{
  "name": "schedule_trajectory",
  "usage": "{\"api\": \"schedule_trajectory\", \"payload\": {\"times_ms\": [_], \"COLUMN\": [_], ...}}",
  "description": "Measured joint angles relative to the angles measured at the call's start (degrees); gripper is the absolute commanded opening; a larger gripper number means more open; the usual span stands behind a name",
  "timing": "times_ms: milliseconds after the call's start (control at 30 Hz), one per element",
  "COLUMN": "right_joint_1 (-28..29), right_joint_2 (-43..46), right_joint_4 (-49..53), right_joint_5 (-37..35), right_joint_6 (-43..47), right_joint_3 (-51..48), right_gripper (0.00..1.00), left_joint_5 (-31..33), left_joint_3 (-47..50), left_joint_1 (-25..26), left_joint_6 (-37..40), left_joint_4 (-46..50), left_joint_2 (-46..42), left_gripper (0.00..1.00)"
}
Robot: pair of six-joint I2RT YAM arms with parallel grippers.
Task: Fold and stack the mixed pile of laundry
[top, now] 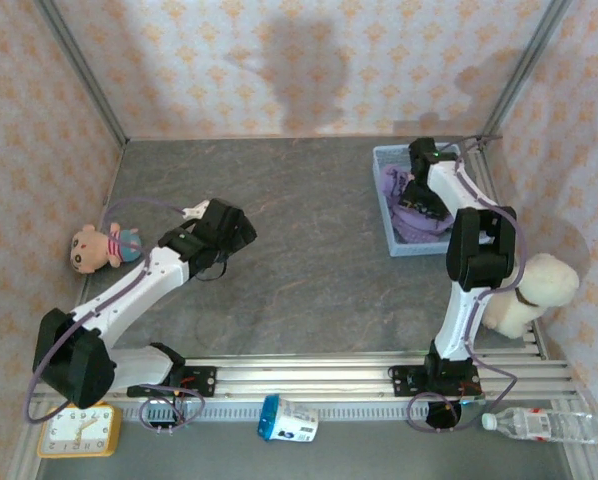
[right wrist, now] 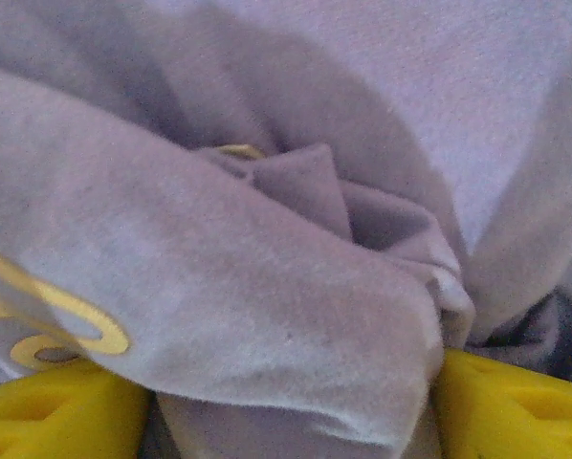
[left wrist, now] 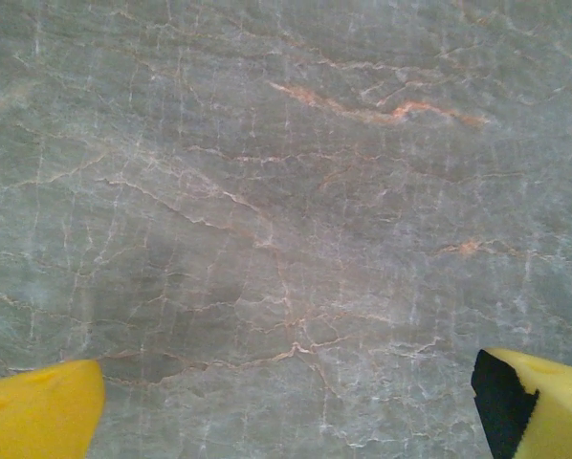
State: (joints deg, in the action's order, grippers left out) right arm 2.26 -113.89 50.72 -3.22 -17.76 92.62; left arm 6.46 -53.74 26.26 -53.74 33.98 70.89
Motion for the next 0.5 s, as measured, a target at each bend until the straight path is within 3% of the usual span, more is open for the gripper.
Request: {"api": "schedule_trajectory", "payload": {"times_ms": [100, 233, 500], "right_joint_1": [-1.29, -1.2, -1.07], "right_joint_2": [-0.17, 0.04, 6.64], "right_joint_4": [0.39, 1.07, 6.16], "right_joint_5": [-0.7, -0.24, 2.01], "right_joint_6": [1.84, 2.56, 2.69], "right_joint_3": [0.81, 0.94, 5.33], "right_gripper": [0.31, 0.03, 0.0], "left_joint_5": [-0.02, -0.02, -1.53], "left_joint_3": [0.55, 0.68, -1.84], "left_joint_1": [0.0, 0.0, -1.49], "left_joint_6": [0.09, 0.22, 1.16], "left_joint_4": [0.24, 0.96, 1.62], "left_joint_2": [-1.46, -1.49, 1.49], "left_gripper": [1.0, 1.0, 1.0]}}
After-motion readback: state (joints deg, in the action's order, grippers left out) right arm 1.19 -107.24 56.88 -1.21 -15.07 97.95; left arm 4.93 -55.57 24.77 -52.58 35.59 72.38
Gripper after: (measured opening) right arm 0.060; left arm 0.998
